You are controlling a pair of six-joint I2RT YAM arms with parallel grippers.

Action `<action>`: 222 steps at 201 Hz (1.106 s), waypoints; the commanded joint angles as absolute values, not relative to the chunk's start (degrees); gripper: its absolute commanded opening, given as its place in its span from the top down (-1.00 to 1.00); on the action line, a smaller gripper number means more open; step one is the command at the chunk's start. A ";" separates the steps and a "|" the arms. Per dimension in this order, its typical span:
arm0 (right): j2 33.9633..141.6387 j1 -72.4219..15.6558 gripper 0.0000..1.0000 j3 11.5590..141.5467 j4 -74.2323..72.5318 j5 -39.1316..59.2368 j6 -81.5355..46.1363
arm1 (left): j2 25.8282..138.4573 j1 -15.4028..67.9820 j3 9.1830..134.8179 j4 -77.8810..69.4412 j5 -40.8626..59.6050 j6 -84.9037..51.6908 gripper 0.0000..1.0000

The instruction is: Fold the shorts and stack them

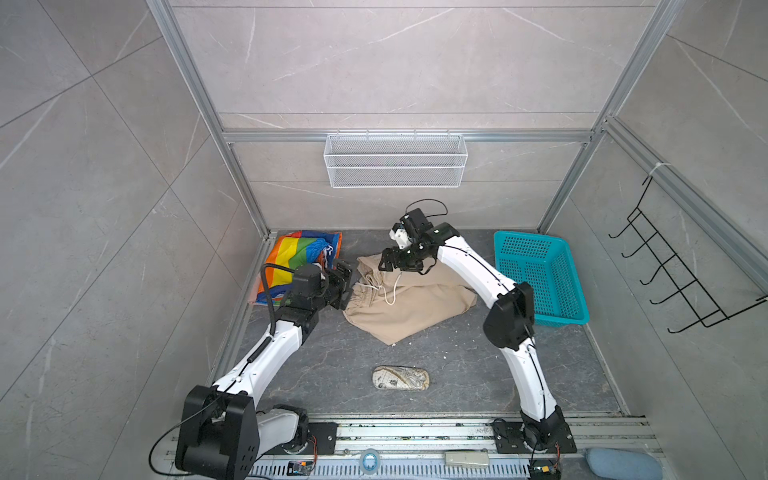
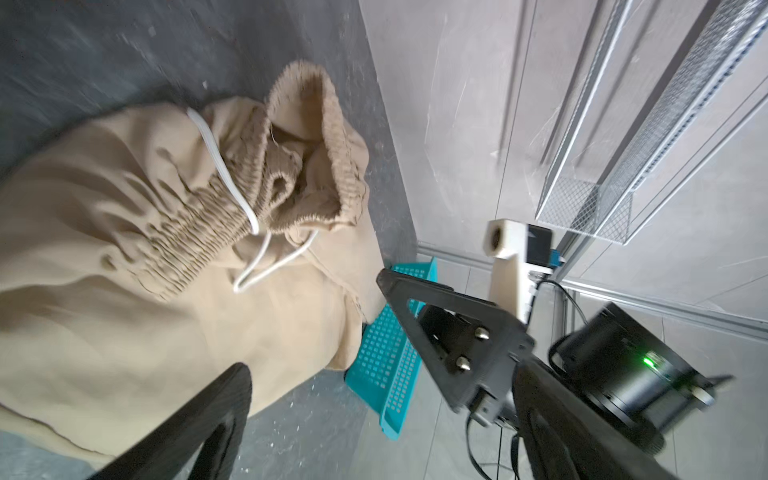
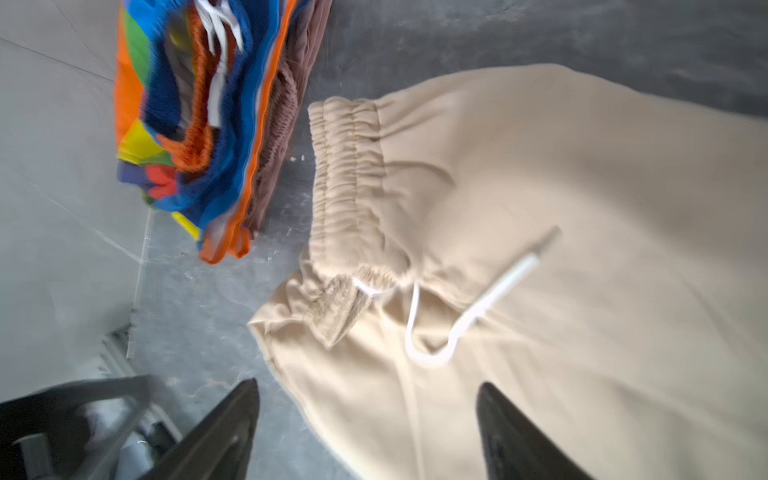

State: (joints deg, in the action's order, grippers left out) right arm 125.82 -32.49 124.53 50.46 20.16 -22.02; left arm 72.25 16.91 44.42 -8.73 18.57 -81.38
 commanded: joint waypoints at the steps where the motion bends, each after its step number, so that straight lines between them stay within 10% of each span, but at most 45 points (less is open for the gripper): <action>1: 112.91 -28.55 -0.93 110.03 37.56 21.93 -27.16 | 77.44 22.05 47.40 -15.98 16.01 -87.70 -0.98; 81: 95.93 -17.24 -0.98 75.08 22.34 25.27 -32.87 | 97.55 26.58 59.78 -21.20 4.66 -93.95 -0.75; 222: 94.05 -14.94 -0.99 66.73 16.87 26.39 -33.94 | 106.26 22.94 63.97 -18.84 4.17 -85.55 -0.03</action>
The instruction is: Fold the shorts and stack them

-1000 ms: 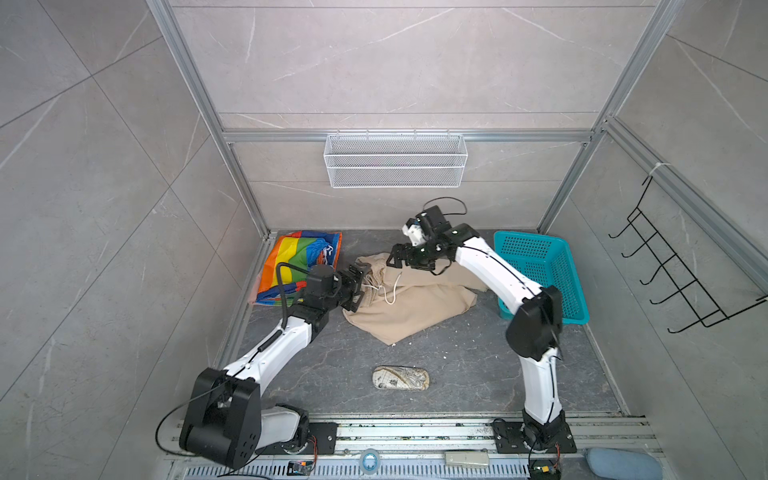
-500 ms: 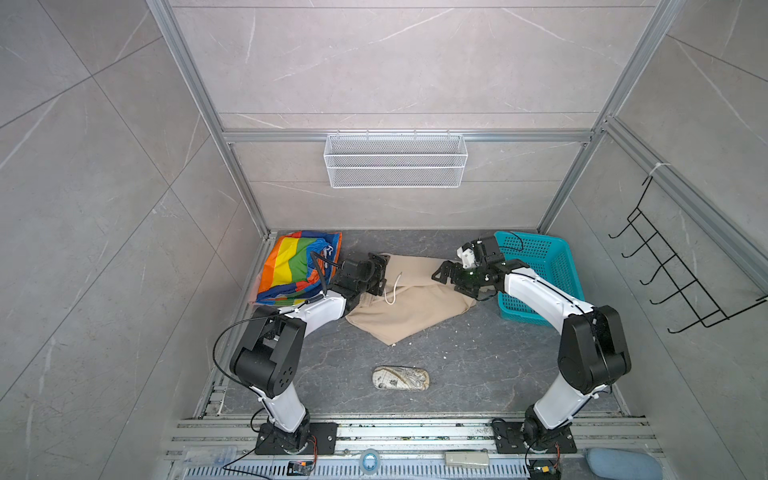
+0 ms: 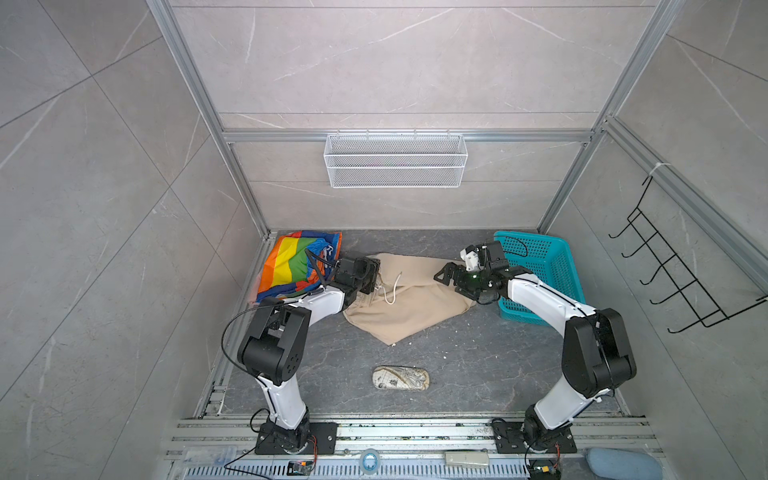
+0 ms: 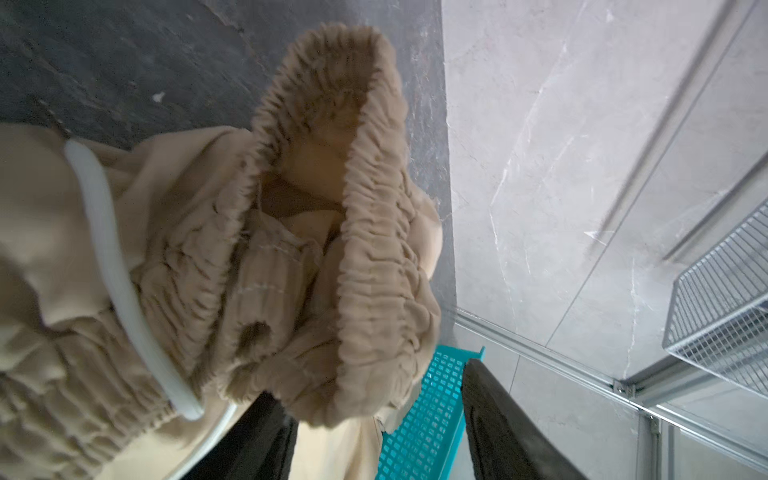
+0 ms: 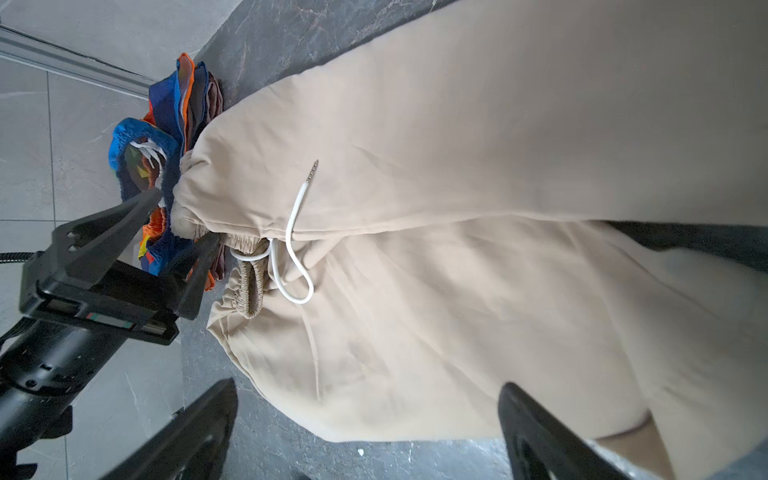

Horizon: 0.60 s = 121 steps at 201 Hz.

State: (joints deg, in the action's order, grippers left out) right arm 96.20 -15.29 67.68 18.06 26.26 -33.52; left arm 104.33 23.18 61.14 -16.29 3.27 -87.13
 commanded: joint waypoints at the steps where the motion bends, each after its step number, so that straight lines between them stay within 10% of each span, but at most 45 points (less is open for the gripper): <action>1: 94.05 -14.94 -0.99 66.72 16.87 26.38 -33.98 | 106.30 22.94 63.98 -18.91 4.20 -85.53 -0.02; 41: 92.45 -14.27 -0.99 65.92 17.76 23.92 -34.45 | 105.77 21.58 63.20 -22.81 5.87 -83.42 1.00; 121: 91.56 -9.93 -0.99 62.53 18.58 16.38 -41.74 | 96.89 13.30 69.54 -9.08 21.50 -68.12 1.00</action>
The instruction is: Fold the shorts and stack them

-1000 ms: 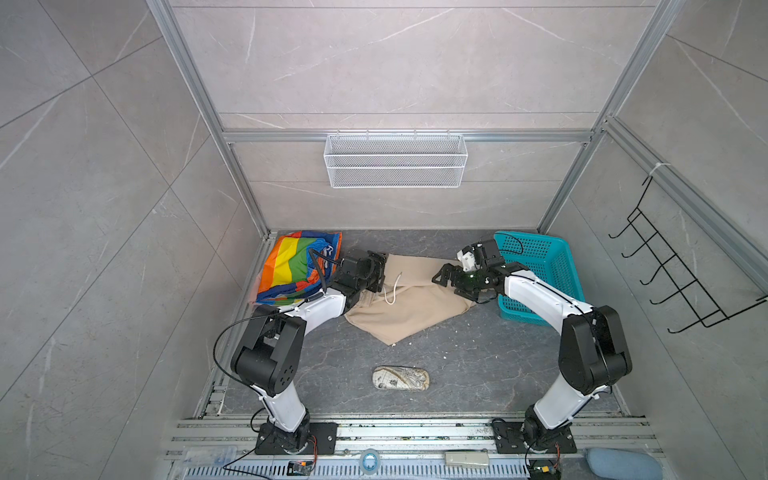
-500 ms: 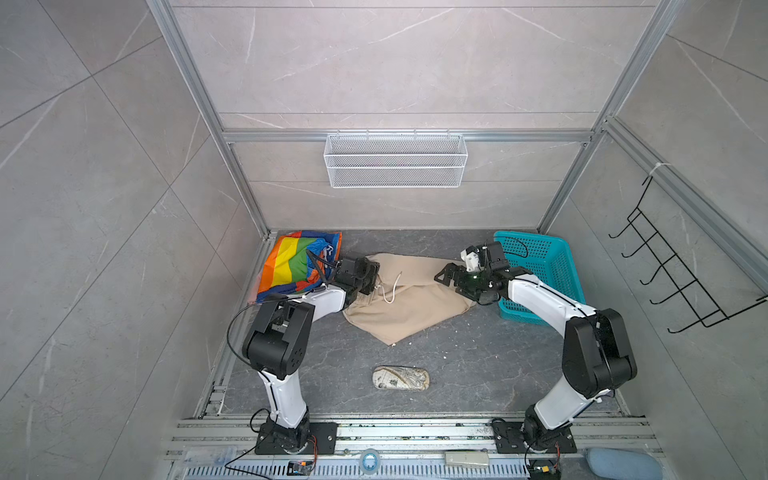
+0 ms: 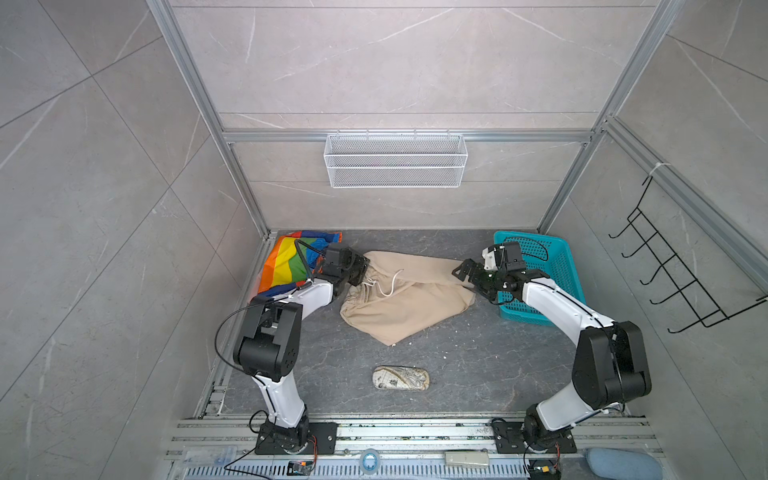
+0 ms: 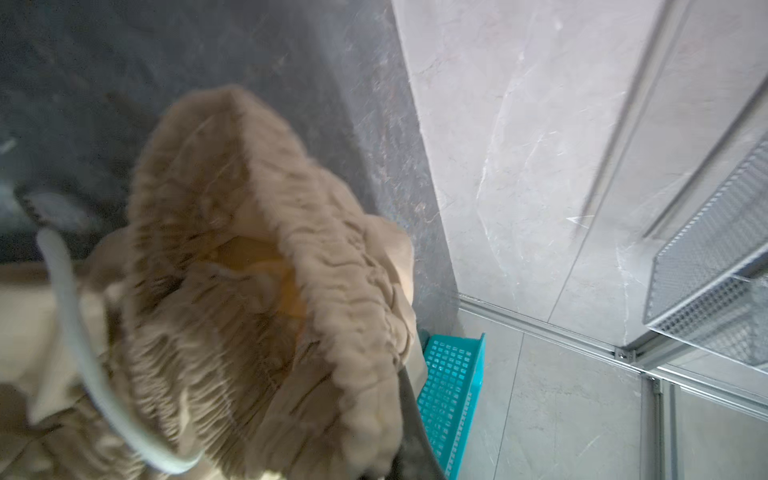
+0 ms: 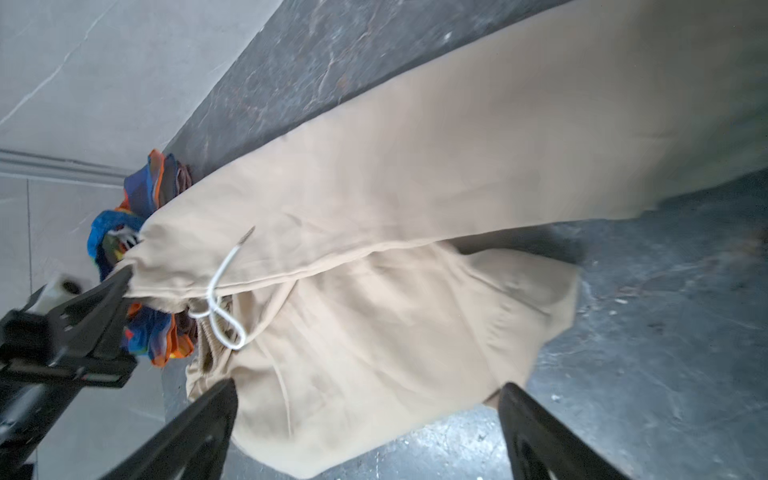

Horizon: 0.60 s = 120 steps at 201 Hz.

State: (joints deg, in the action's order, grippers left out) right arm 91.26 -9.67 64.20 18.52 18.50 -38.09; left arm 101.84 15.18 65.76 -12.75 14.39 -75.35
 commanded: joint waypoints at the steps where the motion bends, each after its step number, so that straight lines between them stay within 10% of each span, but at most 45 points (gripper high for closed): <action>1: 91.62 -9.93 -0.98 62.42 18.43 16.36 -41.88 | 96.78 13.24 69.58 -8.98 21.61 -67.94 1.00; 120: 107.85 -25.61 -0.99 66.51 -10.77 19.29 -68.87 | 92.05 11.38 72.90 -2.48 26.93 -63.57 1.00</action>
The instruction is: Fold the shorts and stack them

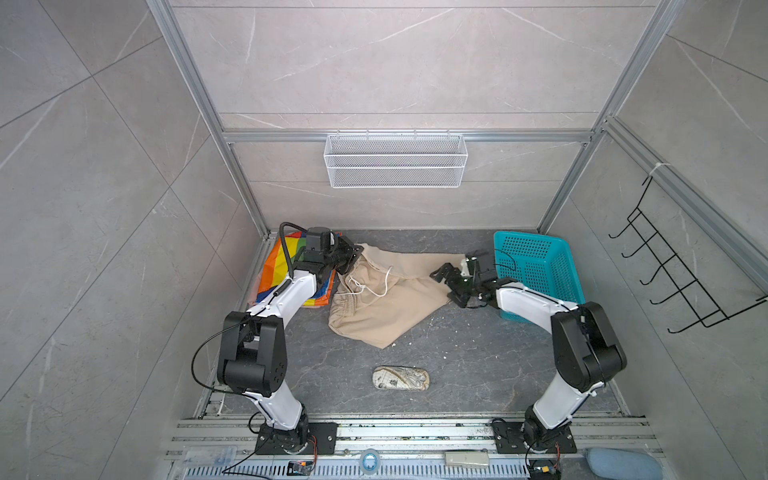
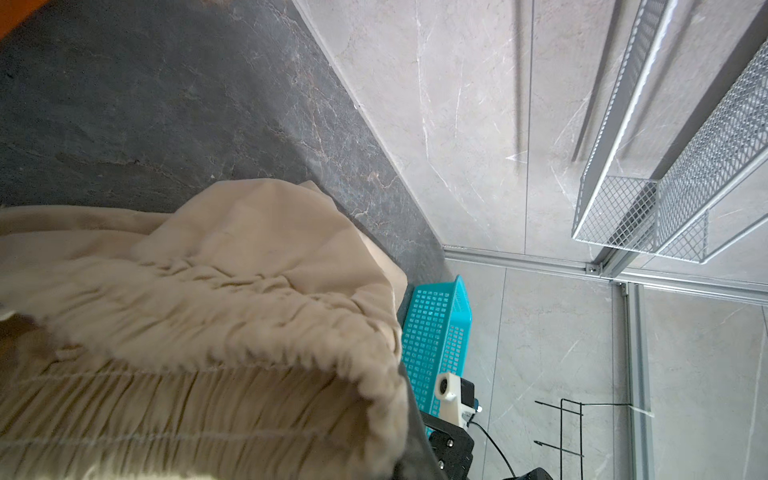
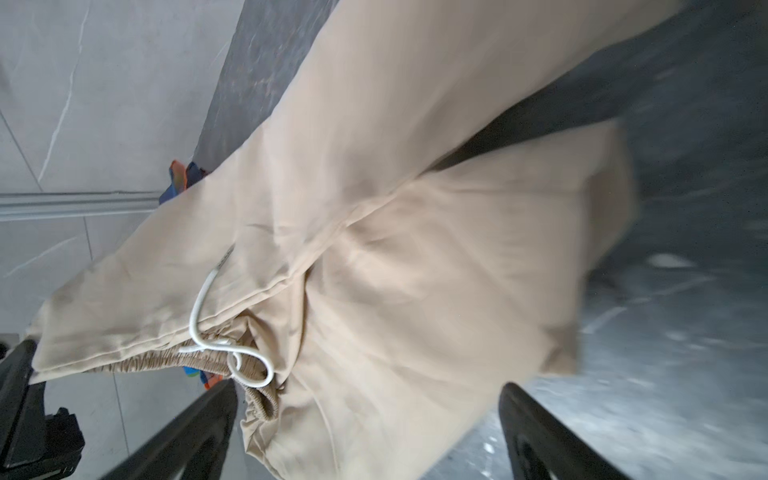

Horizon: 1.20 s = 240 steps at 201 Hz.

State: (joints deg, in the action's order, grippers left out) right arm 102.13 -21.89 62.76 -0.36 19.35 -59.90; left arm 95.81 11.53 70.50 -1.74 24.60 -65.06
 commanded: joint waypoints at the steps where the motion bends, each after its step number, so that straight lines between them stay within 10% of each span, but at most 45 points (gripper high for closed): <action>1: 108.20 -25.73 -0.99 66.70 -11.01 19.22 -69.11 | 91.99 11.41 72.92 -2.47 26.96 -63.65 1.00; 81: 125.13 -28.92 -0.62 75.76 -35.66 12.17 -84.98 | 87.70 11.29 71.14 -2.11 27.96 -64.08 1.00; 184: 125.75 -21.27 0.11 72.25 -42.29 7.91 -85.81 | 85.28 10.11 68.57 -2.47 28.56 -64.49 1.00; 240: 126.37 -17.07 0.19 70.68 -42.42 8.17 -85.95 | 83.81 9.05 67.50 -2.55 28.72 -64.69 1.00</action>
